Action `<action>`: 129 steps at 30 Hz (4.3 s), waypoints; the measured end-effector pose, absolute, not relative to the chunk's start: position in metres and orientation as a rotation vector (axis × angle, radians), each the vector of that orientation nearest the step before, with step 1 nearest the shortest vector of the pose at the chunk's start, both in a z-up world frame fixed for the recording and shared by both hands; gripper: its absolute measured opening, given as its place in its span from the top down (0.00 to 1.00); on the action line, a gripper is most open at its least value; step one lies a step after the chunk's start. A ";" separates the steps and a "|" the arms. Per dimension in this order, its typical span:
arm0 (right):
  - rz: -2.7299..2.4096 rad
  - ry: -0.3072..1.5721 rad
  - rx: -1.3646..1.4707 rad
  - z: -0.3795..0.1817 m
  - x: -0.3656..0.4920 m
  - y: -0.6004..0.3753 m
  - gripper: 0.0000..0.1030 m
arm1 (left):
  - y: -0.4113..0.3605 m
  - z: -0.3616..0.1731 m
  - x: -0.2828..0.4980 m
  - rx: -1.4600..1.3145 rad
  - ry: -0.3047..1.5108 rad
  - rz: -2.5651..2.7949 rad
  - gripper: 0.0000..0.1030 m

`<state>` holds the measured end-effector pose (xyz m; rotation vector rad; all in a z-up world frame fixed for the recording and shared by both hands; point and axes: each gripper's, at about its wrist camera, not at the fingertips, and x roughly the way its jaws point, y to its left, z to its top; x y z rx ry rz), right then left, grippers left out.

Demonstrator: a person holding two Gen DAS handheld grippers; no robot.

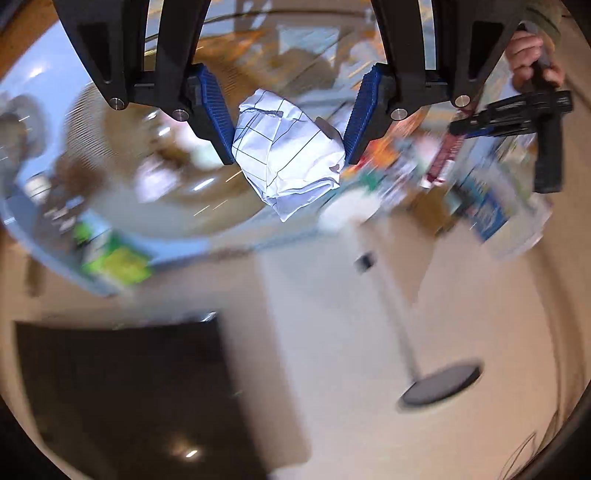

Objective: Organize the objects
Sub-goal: 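Carry the red box and paper into the amber glass bowl and release both, then move both open tools back over the cluttered table, then grasp a crumpled white paper ball with the left tool while the right tool grasps crumpled beige paper, then carry both paper balls to the amber glass bowl and open both tools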

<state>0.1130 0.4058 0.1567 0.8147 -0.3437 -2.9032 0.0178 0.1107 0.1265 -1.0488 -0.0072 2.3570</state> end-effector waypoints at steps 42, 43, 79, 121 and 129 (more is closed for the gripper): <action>-2.603 0.001 1.447 0.037 0.047 0.267 0.00 | -0.011 0.008 0.040 -1.477 -0.087 2.706 0.83; -2.595 0.047 1.503 0.027 0.045 0.262 0.00 | -0.011 0.009 0.041 -1.455 -0.092 2.715 0.83; -2.656 0.092 1.502 0.000 0.059 0.262 0.00 | -0.001 0.001 0.040 -1.502 -0.296 2.454 0.01; -2.460 -0.513 1.486 0.050 -0.008 0.266 0.56 | -0.040 0.054 -0.072 -1.235 -0.493 2.358 0.56; -2.640 -0.299 1.341 0.095 0.041 0.279 0.56 | 0.023 0.113 -0.018 -1.055 -0.211 2.422 0.56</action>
